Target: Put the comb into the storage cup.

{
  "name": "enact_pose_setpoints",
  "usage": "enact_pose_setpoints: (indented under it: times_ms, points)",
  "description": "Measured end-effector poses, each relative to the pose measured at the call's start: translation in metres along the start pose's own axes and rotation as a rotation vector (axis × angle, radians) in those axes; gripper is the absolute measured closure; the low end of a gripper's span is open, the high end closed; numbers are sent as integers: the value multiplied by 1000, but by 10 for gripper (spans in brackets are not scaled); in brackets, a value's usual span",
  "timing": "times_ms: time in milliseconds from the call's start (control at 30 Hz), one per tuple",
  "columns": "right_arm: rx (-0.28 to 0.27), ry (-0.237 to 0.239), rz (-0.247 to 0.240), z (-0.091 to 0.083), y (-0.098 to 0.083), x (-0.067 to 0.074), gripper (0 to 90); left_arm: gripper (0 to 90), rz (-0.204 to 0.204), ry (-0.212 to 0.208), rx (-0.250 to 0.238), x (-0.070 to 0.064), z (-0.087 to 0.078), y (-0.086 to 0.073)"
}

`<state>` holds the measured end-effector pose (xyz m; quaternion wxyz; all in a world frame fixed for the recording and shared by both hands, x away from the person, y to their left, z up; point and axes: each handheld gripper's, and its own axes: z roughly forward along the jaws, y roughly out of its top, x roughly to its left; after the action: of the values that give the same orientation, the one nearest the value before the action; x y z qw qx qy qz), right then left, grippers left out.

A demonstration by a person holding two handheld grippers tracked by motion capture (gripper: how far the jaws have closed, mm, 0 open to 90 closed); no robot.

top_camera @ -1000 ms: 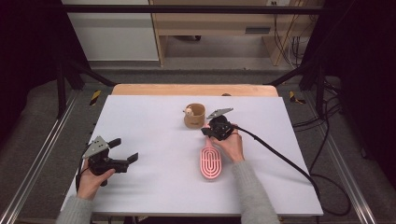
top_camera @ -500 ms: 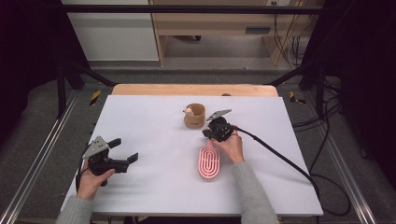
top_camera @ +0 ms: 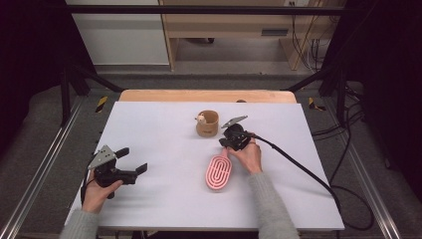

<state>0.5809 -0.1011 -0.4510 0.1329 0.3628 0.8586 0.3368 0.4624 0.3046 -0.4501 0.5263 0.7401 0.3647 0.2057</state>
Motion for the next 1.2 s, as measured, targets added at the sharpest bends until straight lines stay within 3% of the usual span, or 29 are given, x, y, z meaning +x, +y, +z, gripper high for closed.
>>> enact_pose_setpoints:
  times_ms: [267,1200]
  points:
    - [28,-18,7,-1,-2,-2,900,13,-1,1,-1,0,0,0]
    - [29,-36,63,-21,-24,-11,900,12,3,3,6,0,1,0]
